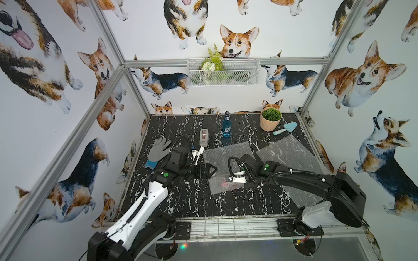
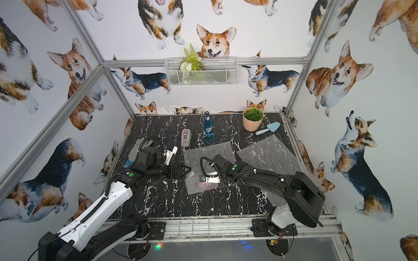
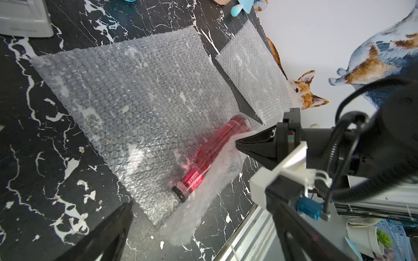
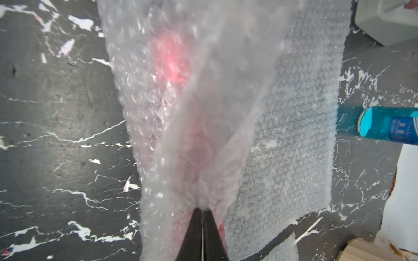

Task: Wrap wine bottles in bubble wrap
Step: Wrap the wine bottle in bubble wrap.

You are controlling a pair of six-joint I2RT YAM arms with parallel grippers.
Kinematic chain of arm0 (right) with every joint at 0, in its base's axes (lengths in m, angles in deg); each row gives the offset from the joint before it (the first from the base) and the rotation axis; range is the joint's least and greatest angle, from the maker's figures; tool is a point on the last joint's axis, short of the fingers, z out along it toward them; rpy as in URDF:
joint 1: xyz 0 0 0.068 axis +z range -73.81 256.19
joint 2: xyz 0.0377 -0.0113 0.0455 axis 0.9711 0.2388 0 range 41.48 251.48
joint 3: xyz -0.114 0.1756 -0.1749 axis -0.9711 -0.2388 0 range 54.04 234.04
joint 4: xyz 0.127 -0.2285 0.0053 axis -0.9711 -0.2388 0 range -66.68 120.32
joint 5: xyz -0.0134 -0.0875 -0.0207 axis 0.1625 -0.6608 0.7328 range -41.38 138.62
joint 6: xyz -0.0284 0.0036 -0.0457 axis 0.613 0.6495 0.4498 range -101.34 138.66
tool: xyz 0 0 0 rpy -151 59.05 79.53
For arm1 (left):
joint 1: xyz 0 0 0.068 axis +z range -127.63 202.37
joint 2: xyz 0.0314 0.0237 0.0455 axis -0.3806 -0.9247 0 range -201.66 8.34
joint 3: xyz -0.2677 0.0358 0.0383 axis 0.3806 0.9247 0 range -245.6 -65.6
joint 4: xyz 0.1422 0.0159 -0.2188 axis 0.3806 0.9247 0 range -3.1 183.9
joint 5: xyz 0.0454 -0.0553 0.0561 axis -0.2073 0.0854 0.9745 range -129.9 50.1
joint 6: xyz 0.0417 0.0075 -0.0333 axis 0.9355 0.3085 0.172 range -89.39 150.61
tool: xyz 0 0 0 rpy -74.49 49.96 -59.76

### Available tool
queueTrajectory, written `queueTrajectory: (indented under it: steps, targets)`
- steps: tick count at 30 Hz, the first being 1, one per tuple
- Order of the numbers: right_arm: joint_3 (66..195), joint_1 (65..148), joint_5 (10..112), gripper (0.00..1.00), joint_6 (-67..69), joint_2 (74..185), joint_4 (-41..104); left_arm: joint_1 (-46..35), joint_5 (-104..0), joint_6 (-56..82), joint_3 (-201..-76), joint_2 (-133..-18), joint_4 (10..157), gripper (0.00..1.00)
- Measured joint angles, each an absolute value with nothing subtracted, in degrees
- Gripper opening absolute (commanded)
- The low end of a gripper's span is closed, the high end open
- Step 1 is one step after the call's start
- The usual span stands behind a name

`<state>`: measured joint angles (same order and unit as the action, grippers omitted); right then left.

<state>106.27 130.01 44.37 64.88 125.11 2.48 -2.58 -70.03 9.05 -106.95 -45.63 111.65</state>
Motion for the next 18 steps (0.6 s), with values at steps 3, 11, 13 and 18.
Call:
queueTrajectory:
  steps: [3, 11, 13, 18]
  targets:
    - [107.56, 128.30, 45.99, 0.11, 64.88, 127.04, 3.05, -3.60, -69.96, 9.26, -106.88, -44.21, 112.62, 1.00]
    - [109.75, 125.05, 49.53, 0.25, 64.94, 130.23, 5.41, -8.15, -68.39, 9.66, -104.39, -38.57, 115.59, 0.99]
    - [110.23, 124.00, 50.66, 0.30, 64.81, 131.12, 6.28, -9.59, -68.08, 9.96, -103.10, -36.52, 115.48, 0.98]
    - [111.10, 122.21, 53.29, 0.32, 64.74, 132.87, 7.62, -13.09, -68.12, 12.48, -99.67, -34.99, 112.97, 0.95]
